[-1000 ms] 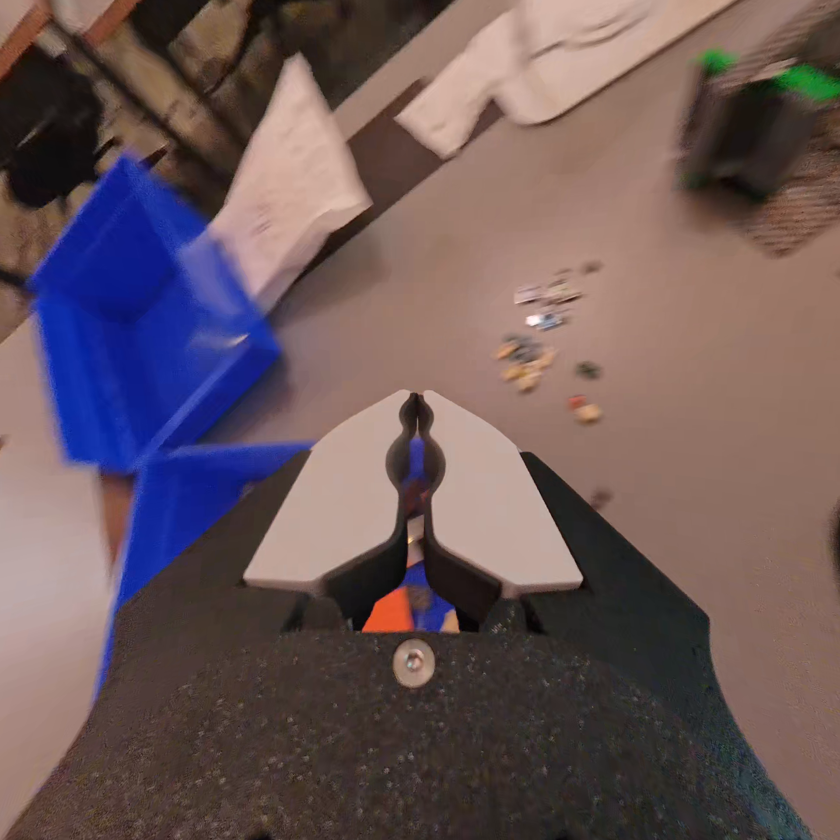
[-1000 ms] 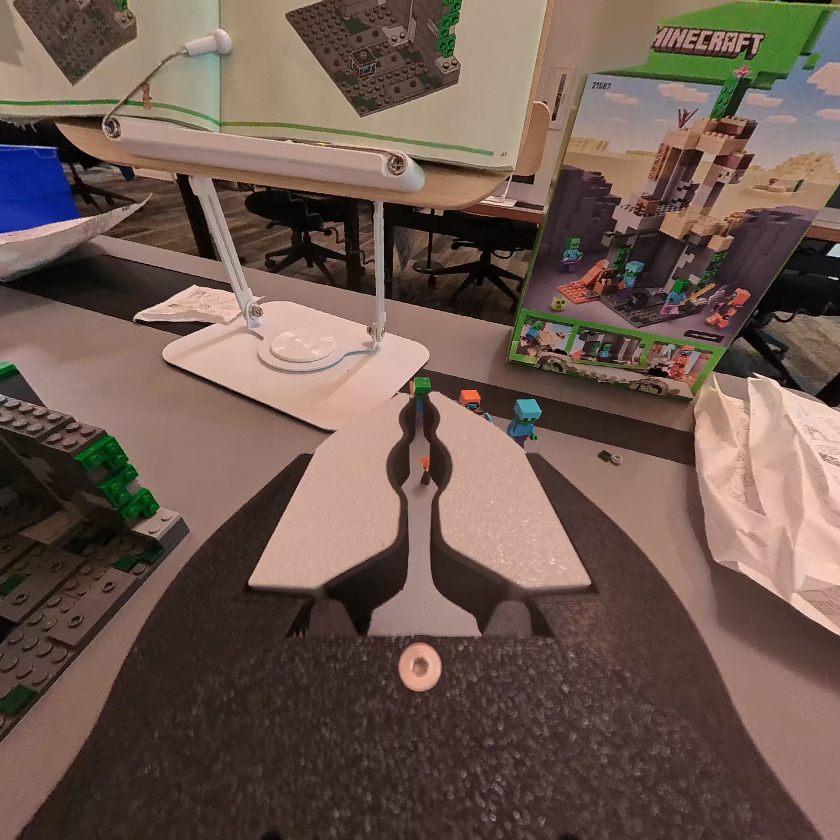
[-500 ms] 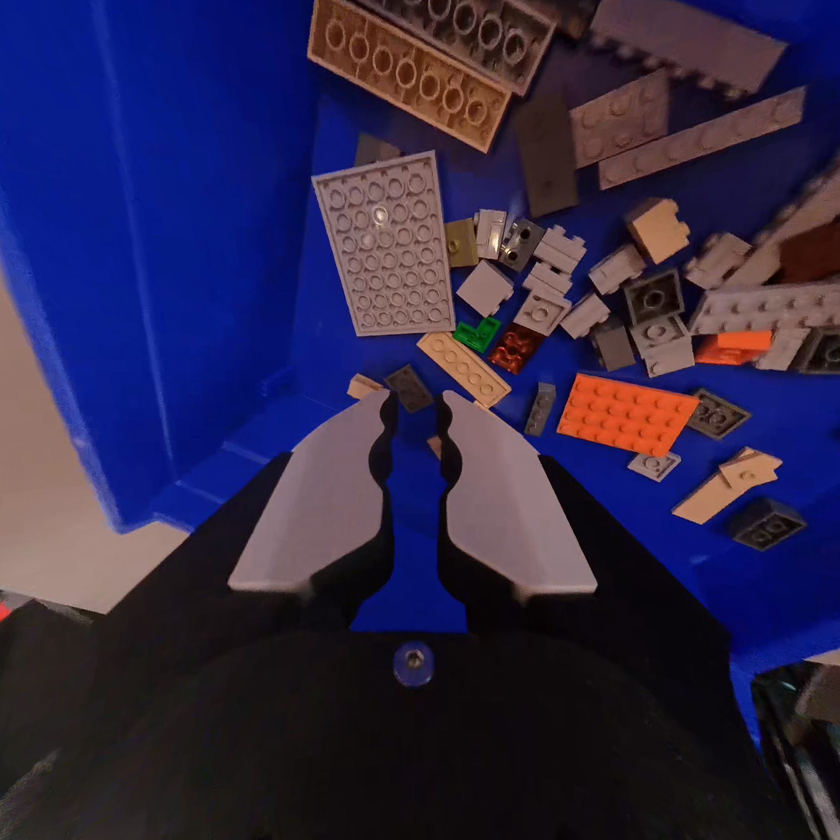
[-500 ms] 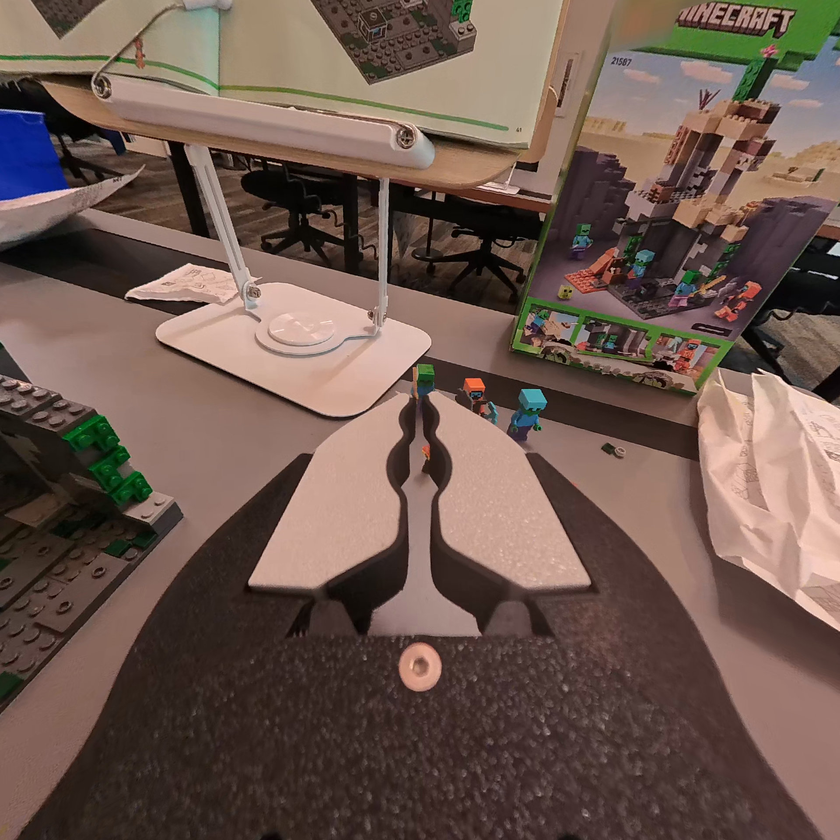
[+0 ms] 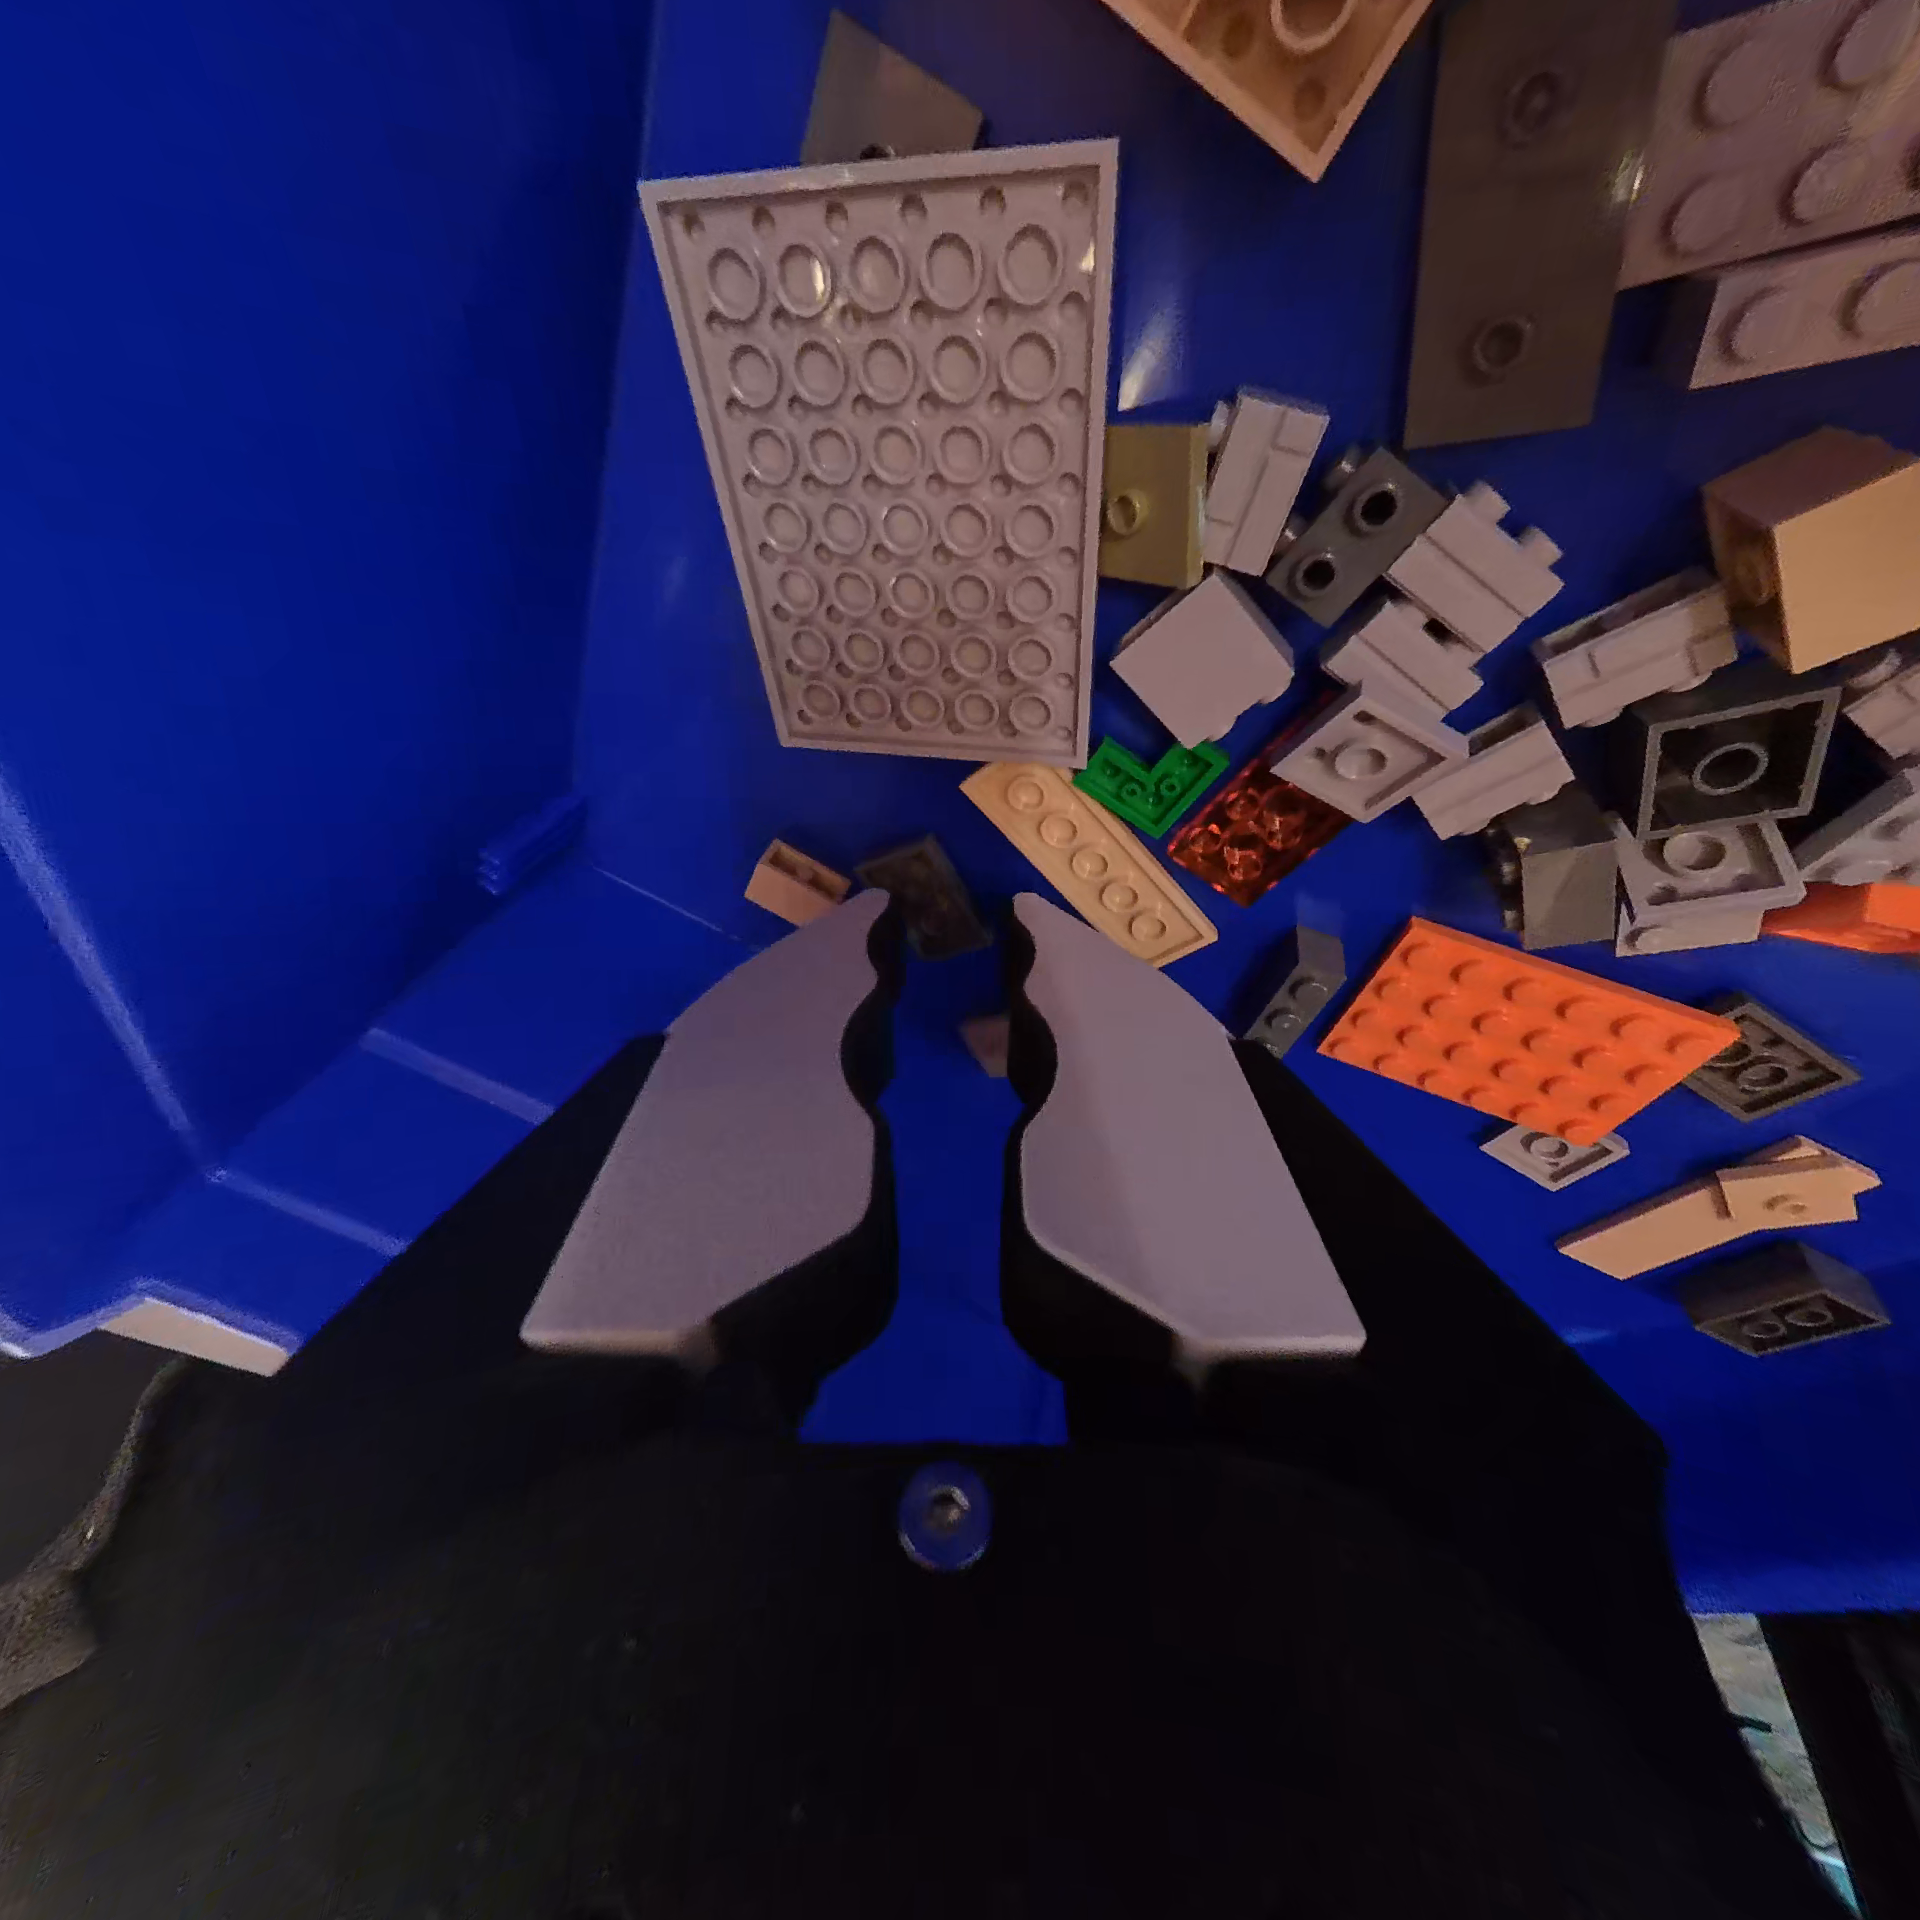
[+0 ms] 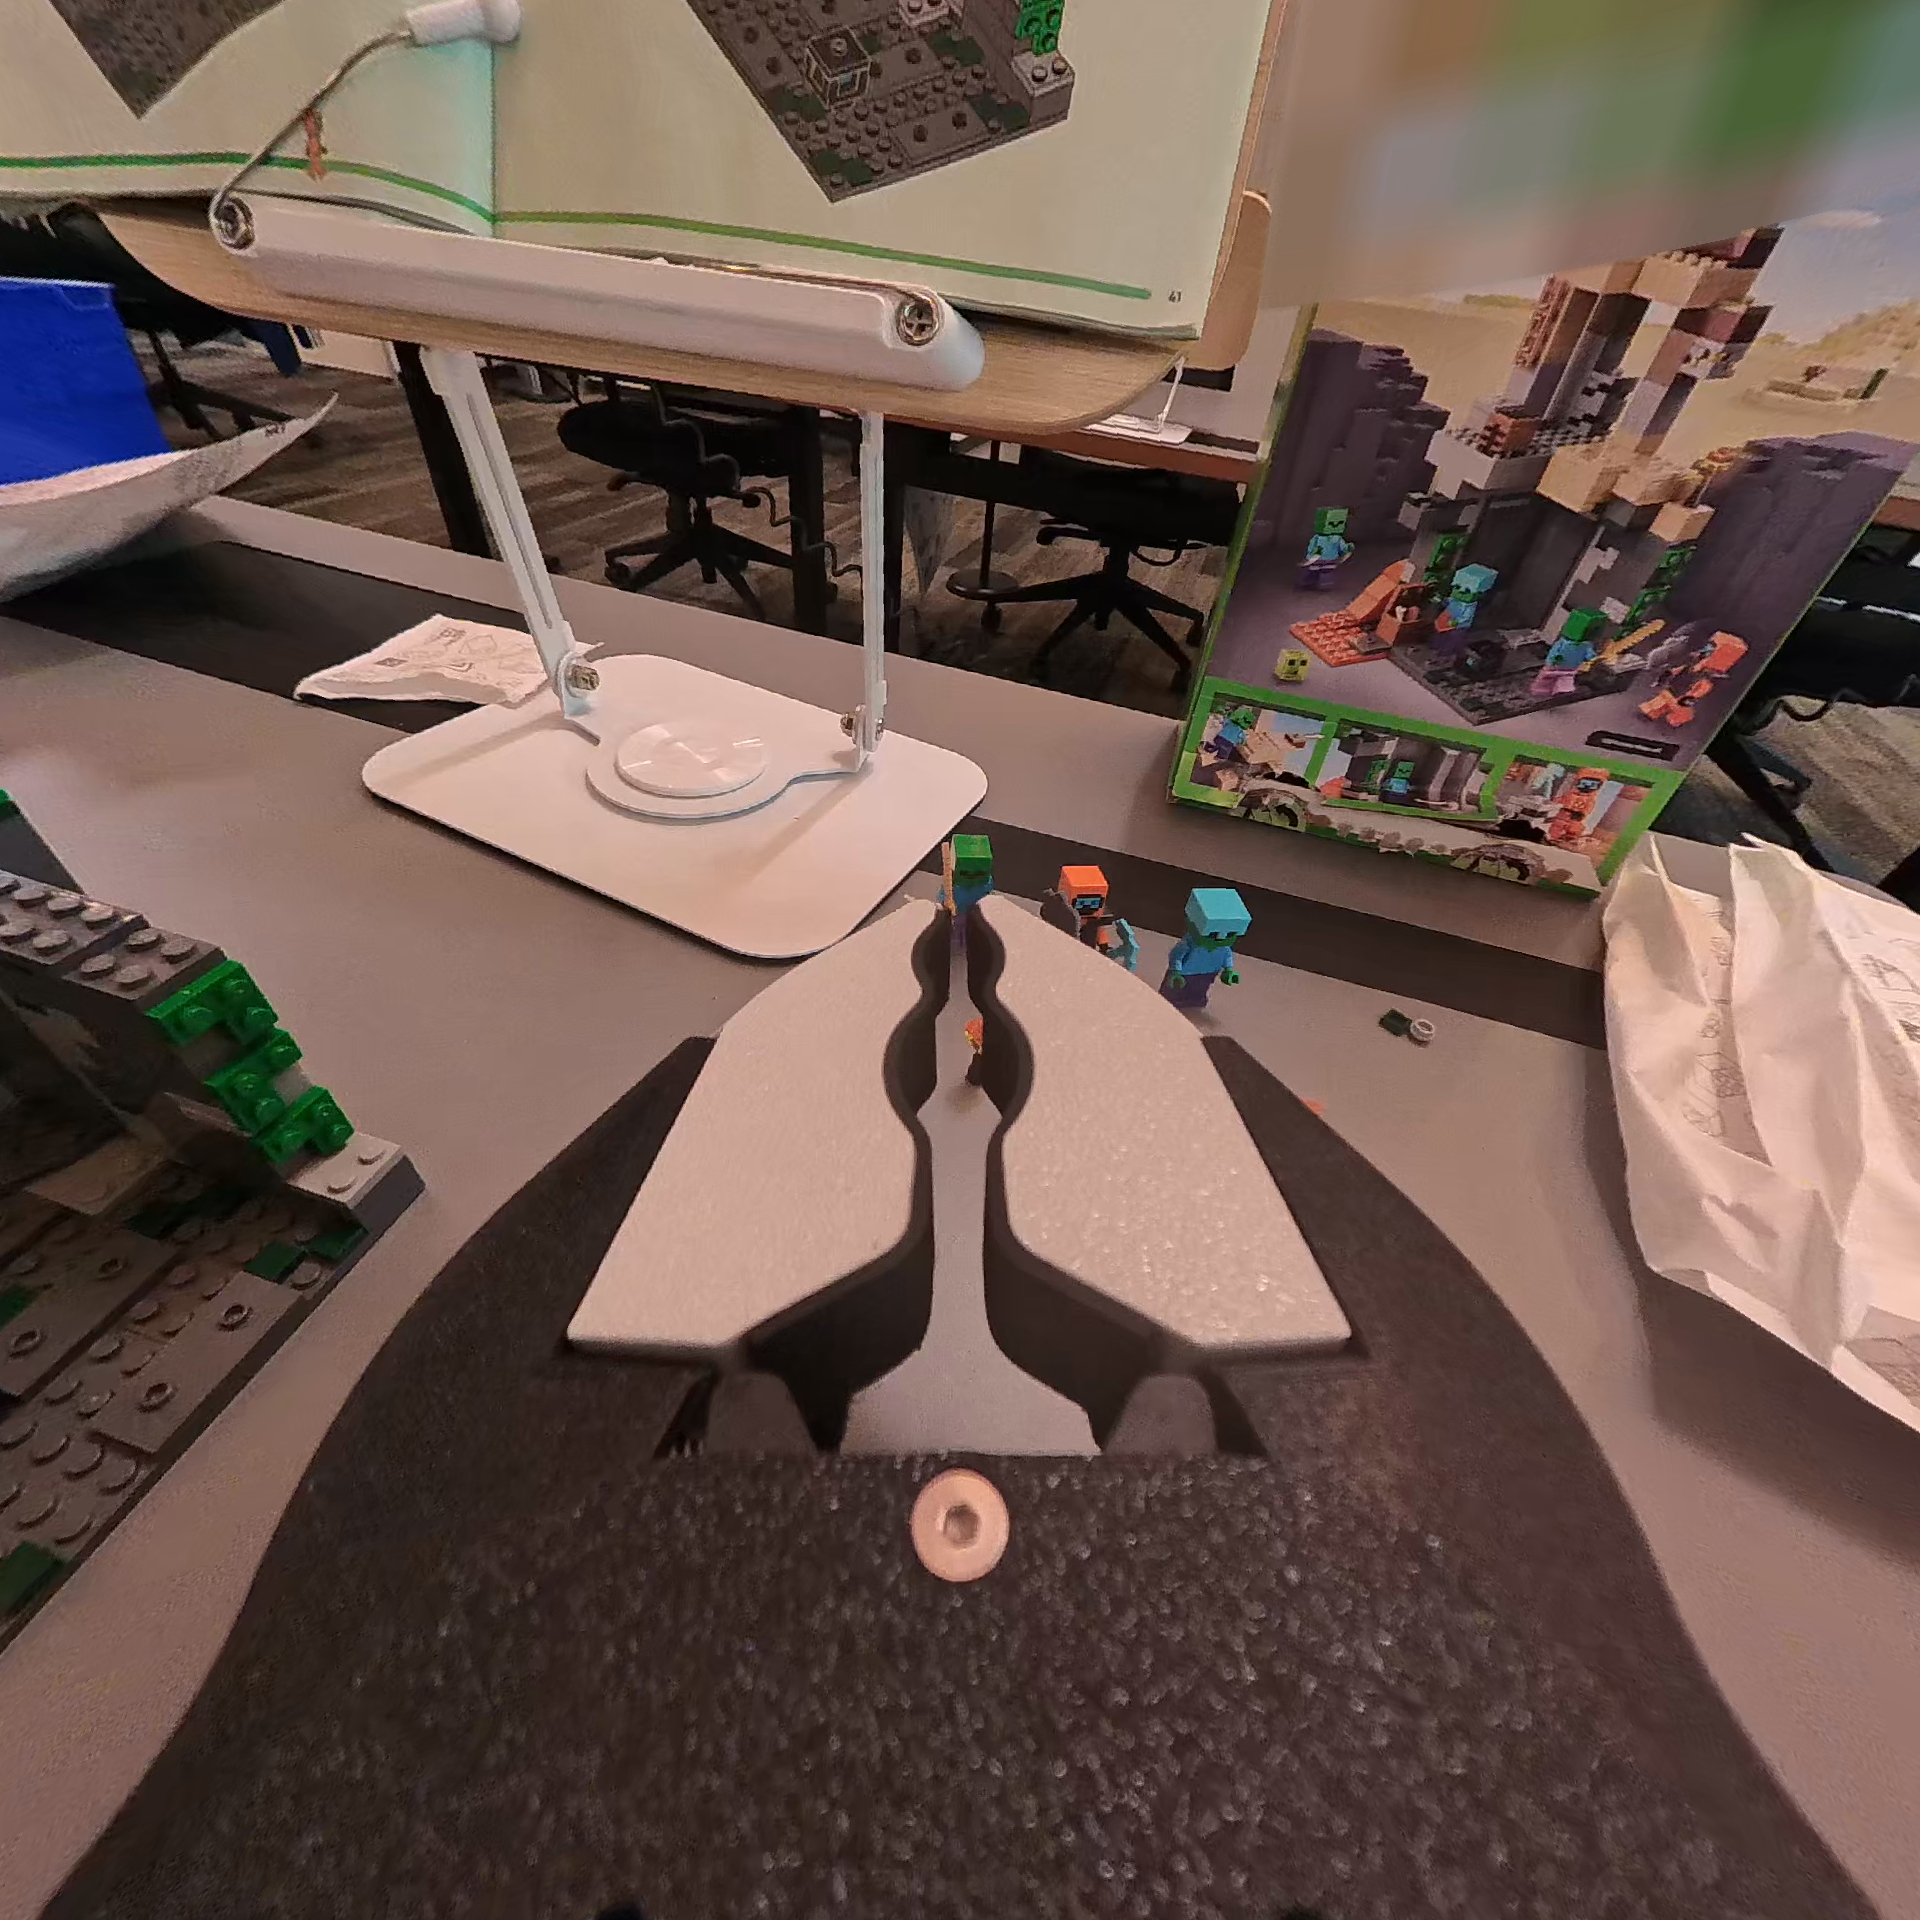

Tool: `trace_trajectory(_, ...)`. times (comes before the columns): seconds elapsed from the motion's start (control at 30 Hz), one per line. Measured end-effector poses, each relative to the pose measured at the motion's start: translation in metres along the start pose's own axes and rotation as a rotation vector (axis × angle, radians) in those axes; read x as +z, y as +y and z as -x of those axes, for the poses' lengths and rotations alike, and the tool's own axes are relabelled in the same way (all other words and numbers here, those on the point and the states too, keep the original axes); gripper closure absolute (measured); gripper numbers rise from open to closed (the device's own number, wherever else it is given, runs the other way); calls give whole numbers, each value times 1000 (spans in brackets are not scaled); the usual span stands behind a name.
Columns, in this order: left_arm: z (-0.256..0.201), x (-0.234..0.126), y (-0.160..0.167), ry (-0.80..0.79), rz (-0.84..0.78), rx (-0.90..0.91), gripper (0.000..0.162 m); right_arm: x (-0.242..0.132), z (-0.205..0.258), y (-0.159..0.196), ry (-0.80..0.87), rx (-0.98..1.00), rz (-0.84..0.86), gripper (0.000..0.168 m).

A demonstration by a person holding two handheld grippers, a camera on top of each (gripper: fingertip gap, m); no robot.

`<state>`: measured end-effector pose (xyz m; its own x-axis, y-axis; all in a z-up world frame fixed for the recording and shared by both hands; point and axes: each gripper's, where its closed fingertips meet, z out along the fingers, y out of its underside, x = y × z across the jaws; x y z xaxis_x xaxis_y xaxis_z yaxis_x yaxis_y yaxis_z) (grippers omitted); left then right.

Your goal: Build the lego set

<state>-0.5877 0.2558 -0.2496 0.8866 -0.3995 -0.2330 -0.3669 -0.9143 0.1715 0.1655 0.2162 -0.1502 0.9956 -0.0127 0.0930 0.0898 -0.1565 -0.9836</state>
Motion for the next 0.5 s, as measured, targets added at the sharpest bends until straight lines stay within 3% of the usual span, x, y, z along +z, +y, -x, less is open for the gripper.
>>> trace_trajectory(0.2,5,0,2,-39,12,2,155,-1,0,-1,1,2,-4,166)
trace_trajectory(0.37,4,-19,-1,-27,-88,10,161,-1,0,-3,1,7,-8,166)
trace_trajectory(0.5,-11,-55,-10,49,-252,27,161,-2,2,-4,-2,1,-13,166)
